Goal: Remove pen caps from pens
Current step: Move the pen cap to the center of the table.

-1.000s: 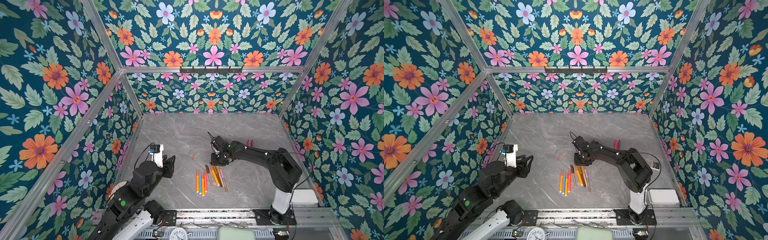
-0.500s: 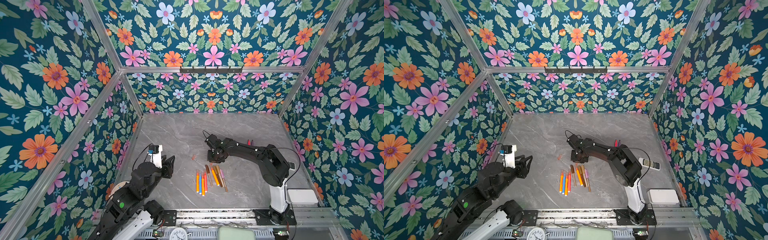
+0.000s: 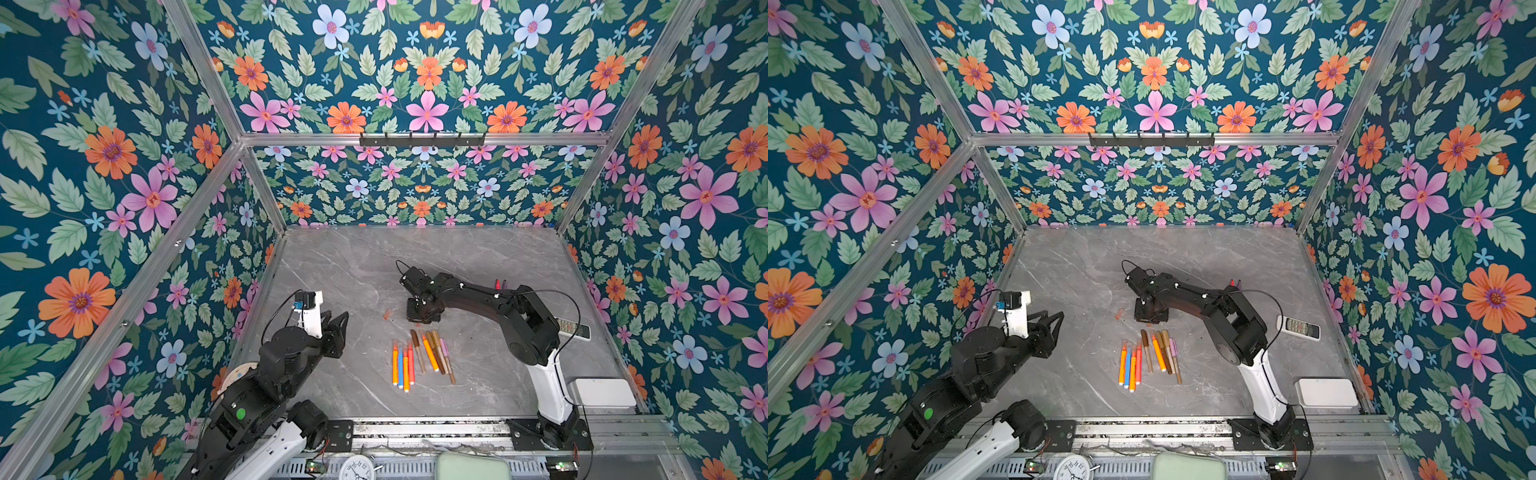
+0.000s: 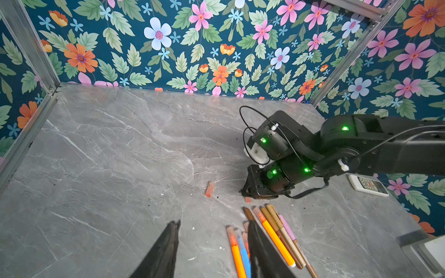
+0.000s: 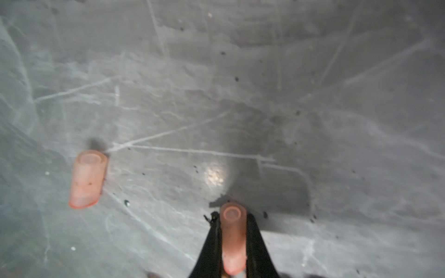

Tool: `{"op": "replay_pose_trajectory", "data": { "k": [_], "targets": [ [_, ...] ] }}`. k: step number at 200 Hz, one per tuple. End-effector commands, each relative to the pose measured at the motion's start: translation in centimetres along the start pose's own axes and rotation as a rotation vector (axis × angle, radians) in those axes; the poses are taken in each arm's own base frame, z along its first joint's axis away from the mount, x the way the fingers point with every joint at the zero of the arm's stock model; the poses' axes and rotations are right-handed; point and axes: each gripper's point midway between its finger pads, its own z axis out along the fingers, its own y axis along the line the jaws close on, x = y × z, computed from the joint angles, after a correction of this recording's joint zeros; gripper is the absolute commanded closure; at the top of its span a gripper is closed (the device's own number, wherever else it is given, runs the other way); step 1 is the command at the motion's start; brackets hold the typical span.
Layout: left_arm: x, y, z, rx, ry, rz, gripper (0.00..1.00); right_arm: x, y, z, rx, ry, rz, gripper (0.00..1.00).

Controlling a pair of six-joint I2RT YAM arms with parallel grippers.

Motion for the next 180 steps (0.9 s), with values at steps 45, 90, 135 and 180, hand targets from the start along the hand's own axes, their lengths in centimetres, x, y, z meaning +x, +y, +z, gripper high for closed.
{"op": "replay_pose_trajectory", "data": {
  "k": [45, 90, 135, 180],
  "targets": [
    [-0.3, 0.0, -0.1, -0.002, -0.015, -0.009, 0.51, -1.4, 3.6, 1.0, -0.065, 0.038, -0.026, 0.86],
    [-0.3, 0.1, -0.1, -0.006, -0.017, -0.009, 0.51, -2.0, 5.5, 1.5, -0.114, 0.05, -0.029, 0.84],
    [-0.3, 0.1, 0.0, -0.007, -0.011, -0.008, 0.51, -2.3, 7.0, 1.8, -0.164, 0.069, -0.029, 0.79],
    [-0.2, 0.1, 0.1, -0.01, -0.008, -0.006, 0.51, -3.0, 7.4, 1.0, -0.172, 0.051, -0.036, 0.75]
  ]
}}
